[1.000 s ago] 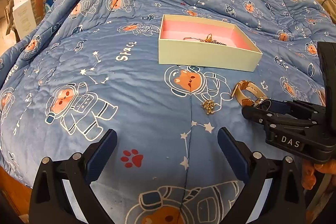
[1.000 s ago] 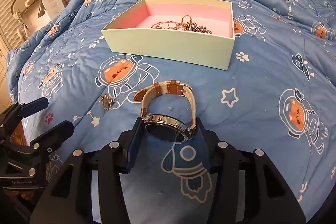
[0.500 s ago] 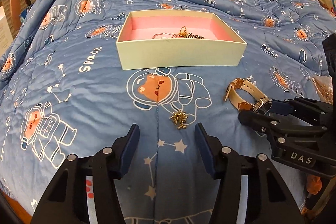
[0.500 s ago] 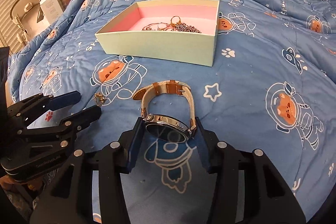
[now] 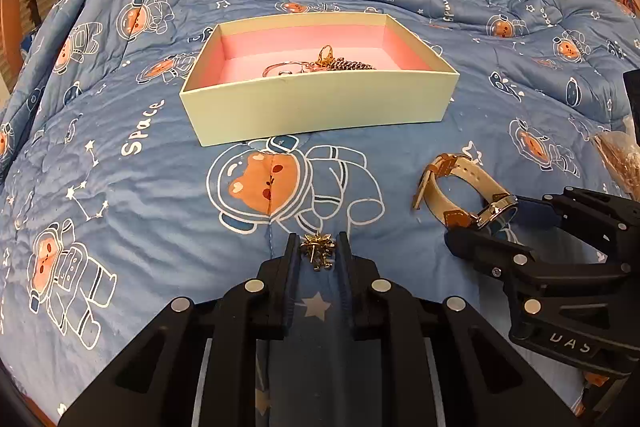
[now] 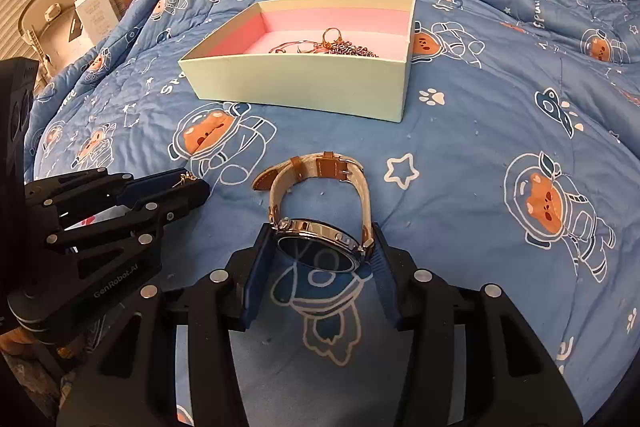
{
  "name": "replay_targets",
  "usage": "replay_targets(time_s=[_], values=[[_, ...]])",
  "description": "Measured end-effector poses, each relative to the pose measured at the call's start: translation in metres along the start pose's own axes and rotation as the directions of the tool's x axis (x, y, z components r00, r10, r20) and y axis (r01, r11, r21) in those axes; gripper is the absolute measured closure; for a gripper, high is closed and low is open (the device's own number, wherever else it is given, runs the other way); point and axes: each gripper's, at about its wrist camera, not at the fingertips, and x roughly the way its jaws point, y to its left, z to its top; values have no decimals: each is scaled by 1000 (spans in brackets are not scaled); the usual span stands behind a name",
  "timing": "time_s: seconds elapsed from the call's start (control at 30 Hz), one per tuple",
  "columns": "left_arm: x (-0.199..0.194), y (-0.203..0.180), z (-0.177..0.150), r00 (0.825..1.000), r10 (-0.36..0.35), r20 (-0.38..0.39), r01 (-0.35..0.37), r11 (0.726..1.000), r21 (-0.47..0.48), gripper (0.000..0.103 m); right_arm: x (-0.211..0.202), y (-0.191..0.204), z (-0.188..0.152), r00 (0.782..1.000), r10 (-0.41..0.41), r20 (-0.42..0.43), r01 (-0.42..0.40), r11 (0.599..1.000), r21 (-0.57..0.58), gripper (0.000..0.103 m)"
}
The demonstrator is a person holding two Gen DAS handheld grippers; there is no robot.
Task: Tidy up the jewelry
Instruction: 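Close the right gripper on the watch while the left closes on the flower charm, then carry the watch and flower charm over the box and lower them in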
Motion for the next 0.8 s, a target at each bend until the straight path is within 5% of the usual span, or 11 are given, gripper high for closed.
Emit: replay_targets(time_s=[0.8], values=[[-19,3,-10,1000,-6,-2,6,1000,-25,86,-9,-3,-4,1000,26,-7,-26,1000,-11,56]])
